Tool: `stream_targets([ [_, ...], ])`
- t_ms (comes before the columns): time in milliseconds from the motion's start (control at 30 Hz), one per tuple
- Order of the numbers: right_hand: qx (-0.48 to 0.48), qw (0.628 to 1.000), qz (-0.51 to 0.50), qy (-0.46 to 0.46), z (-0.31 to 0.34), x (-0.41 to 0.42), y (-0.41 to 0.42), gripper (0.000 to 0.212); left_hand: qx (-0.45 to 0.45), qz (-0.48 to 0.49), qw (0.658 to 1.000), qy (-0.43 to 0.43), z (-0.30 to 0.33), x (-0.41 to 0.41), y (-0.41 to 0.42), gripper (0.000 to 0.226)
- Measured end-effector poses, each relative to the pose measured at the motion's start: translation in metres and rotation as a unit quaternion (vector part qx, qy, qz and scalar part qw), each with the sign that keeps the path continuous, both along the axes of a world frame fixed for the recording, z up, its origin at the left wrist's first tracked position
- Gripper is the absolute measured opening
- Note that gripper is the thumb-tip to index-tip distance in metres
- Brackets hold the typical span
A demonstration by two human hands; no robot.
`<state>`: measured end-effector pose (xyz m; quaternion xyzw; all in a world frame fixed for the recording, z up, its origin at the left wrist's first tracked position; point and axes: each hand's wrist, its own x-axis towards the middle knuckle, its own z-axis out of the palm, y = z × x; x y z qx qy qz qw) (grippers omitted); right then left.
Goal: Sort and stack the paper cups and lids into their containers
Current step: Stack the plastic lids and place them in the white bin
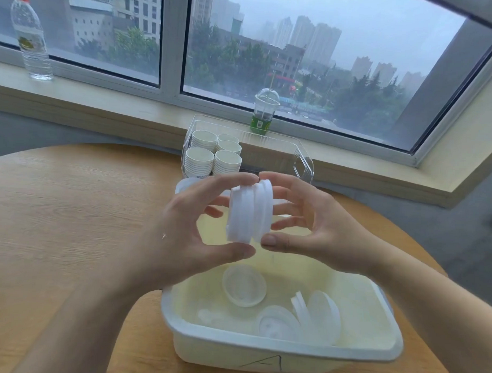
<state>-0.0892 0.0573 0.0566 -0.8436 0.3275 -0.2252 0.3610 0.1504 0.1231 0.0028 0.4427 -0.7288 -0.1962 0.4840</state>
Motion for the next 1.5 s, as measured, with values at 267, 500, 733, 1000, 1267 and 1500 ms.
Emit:
stream_targets([
  [267, 0.018, 1.000, 0.012, -0.001, -0.004, 0.008, -0.001, 0.084, 0.004, -0.020, 1.000, 0.012, -0.001, 0.000, -0.002, 0.083],
  [500, 0.040, 0.999, 0.027, -0.017, -0.006, 0.014, -0.001, 0.081, 0.000, -0.021, 1.000, 0.012, -0.001, 0.002, -0.004, 0.084],
  [733, 0.035, 0.999, 0.028, -0.017, -0.010, 0.027, -0.002, 0.076, -0.021, -0.001, 1.000, -0.003, -0.003, 0.005, -0.005, 0.079],
  [1000, -0.100, 0.976, 0.040, 0.188, -0.015, 0.017, -0.020, 0.076, -0.007, 0.051, 0.999, -0.004, -0.002, 0.023, -0.005, 0.078],
  [1267, -0.198, 0.904, 0.124, 0.358, -0.029, 0.022, -0.020, 0.066, -0.005, 0.041, 0.999, 0.000, -0.003, 0.020, -0.005, 0.081],
  [1500, -0.202, 0.796, 0.177, 0.542, -0.051, 0.038, -0.018, 0.093, 0.000, 0.027, 1.000, -0.006, -0.005, 0.016, -0.006, 0.081],
])
